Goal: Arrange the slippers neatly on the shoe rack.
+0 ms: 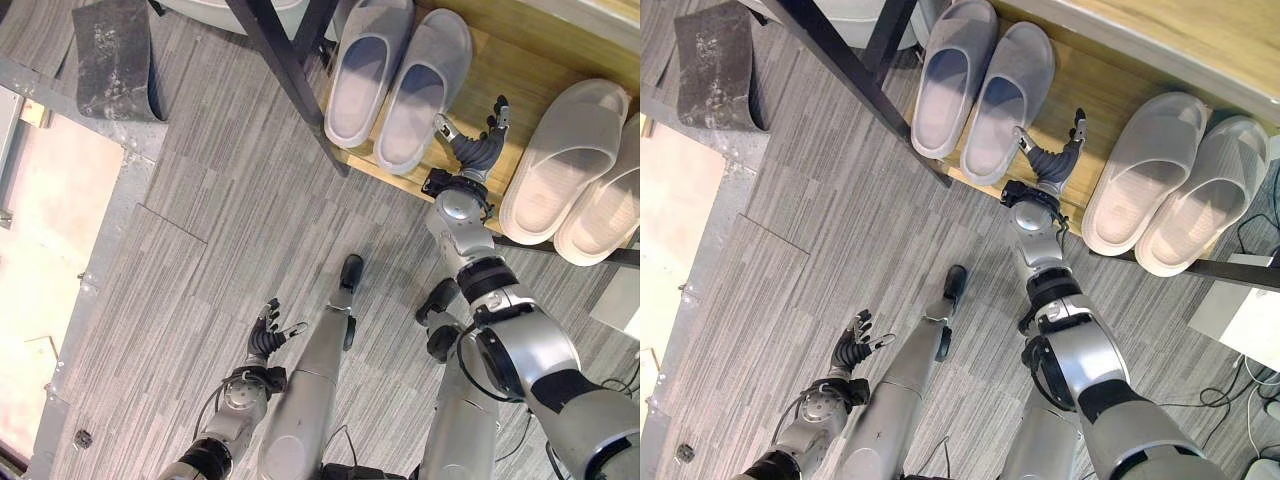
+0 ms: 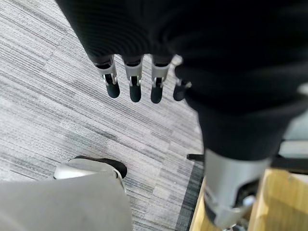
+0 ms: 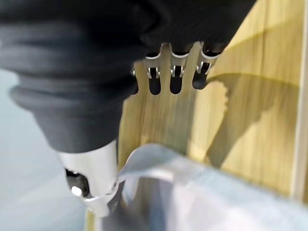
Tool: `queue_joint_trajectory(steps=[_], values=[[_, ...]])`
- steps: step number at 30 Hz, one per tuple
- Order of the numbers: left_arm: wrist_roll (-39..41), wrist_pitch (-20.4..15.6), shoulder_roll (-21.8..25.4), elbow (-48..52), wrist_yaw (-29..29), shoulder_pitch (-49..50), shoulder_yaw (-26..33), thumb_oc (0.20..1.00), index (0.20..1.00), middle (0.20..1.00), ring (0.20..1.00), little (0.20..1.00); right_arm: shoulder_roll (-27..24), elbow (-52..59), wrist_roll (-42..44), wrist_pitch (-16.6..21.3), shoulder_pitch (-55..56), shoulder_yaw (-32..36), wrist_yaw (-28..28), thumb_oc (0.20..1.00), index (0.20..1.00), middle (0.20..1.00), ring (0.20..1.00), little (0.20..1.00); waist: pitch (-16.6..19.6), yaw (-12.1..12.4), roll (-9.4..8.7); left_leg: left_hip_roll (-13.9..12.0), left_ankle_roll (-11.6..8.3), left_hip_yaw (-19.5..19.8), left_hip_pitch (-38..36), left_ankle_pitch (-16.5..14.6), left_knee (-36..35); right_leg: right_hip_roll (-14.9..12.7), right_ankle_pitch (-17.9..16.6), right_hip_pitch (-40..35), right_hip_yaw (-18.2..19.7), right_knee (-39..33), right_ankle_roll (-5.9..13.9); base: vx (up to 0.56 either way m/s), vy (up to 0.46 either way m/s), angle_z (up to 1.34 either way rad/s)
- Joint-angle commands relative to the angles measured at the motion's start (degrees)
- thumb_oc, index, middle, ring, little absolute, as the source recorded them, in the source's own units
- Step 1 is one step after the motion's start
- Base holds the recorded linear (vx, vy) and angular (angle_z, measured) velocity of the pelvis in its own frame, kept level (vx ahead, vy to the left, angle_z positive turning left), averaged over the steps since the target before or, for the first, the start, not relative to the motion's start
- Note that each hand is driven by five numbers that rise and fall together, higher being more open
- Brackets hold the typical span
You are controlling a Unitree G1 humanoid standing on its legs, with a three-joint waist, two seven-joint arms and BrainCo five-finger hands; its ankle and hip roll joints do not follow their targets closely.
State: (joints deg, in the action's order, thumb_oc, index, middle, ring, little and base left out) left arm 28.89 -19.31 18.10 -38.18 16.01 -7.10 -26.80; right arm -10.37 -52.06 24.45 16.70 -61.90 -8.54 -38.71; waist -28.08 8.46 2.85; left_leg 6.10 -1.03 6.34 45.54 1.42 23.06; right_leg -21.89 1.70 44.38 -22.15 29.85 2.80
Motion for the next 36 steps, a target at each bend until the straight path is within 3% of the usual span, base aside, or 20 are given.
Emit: queue_joint_trajectory(steps=[1, 11, 18, 22, 29, 34, 36], values=[[1.5, -0.5, 1.6, 0.0, -0.9, -0.7, -0.4, 1.000, 1.000, 1.000, 1.000, 1.000, 3.1, -1.5, 6.5, 0.3, -0.9, -3.0, 7.8, 1.000, 1.000, 1.000, 1.000, 1.000, -0.8, 3.6, 2.67, 0.8, 0.50, 0.5, -1.4, -6.9, 2.0, 0.0, 4.7, -3.1, -1.3, 0.9, 5.65, 0.01, -0.006, 0.03], [1.7, -0.6, 1.5, -1.8, -2.1, -0.6, -1.0, 1.000, 1.000, 1.000, 1.000, 1.000, 4.1, -3.9, 9.3, 0.3, -7.7, -3.4, 9.9, 1.000, 1.000, 1.000, 1.000, 1.000, -0.5, 4.8, 2.78, 1.0, 0.47, 0.4, -1.9, -6.8, 1.8, 0.1, 4.6, -3.3, -1.2, 0.7, 5.69, 0.00, -0.002, 0.00], [1.9, -1.3, 1.8, -3.7, -3.4, 0.7, -1.2, 1.000, 1.000, 1.000, 1.000, 1.000, -5.7, -9.1, 3.3, -1.9, -12.7, -4.5, 9.0, 1.000, 1.000, 1.000, 1.000, 1.000, -0.2, 5.2, 3.12, 1.2, 0.44, 0.7, -2.5, -6.5, 1.3, -0.1, 4.5, -3.9, -1.0, 0.5, 5.96, 0.00, 0.000, 0.00], [2.2, -1.3, 1.6, -4.4, -4.3, 1.1, -1.3, 1.000, 1.000, 1.000, 1.000, 1.000, -10.6, -10.6, 3.9, -2.1, -13.2, -4.2, 9.5, 1.000, 1.000, 1.000, 1.000, 1.000, -0.5, 5.1, 3.22, 1.1, 0.33, 0.7, -3.2, -6.3, 0.9, -0.1, 4.2, -4.6, -0.8, 0.2, 6.12, -0.01, 0.000, 0.01], [2.2, -0.3, 1.8, -5.4, -5.5, 0.7, 0.1, 1.000, 1.000, 1.000, 1.000, 1.000, -15.5, -15.8, 2.8, -5.1, -12.4, -6.0, 11.8, 1.000, 1.000, 1.000, 1.000, 1.000, 0.0, 3.8, 2.17, 0.4, -0.07, 0.0, -6.4, -5.6, -1.3, 1.0, 3.0, -7.3, -1.0, -2.2, 6.17, 0.00, -0.004, 0.02], [2.5, 0.4, 0.9, -7.1, -5.9, 0.9, 2.3, 1.000, 1.000, 1.000, 1.000, 1.000, -14.5, -9.4, -3.0, -5.9, -6.5, -7.3, 11.5, 1.000, 1.000, 1.000, 1.000, 1.000, 1.8, 1.8, 0.76, -0.9, -0.32, -0.7, -11.7, -5.2, -4.2, 2.7, 1.7, -12.8, -1.3, -5.8, 6.20, 0.03, -0.001, -0.09], [2.8, 0.9, 0.5, -7.3, -6.1, 2.0, 3.9, 1.000, 1.000, 1.000, 1.000, 1.000, -13.2, -3.5, -6.6, -6.5, -1.4, -7.7, 12.3, 1.000, 1.000, 1.000, 1.000, 1.000, 3.3, 0.2, 0.12, -1.3, -0.17, -1.3, -14.9, -3.4, -6.4, 3.3, -0.6, -16.5, -2.2, -9.1, 5.60, 0.01, 0.033, -0.15]])
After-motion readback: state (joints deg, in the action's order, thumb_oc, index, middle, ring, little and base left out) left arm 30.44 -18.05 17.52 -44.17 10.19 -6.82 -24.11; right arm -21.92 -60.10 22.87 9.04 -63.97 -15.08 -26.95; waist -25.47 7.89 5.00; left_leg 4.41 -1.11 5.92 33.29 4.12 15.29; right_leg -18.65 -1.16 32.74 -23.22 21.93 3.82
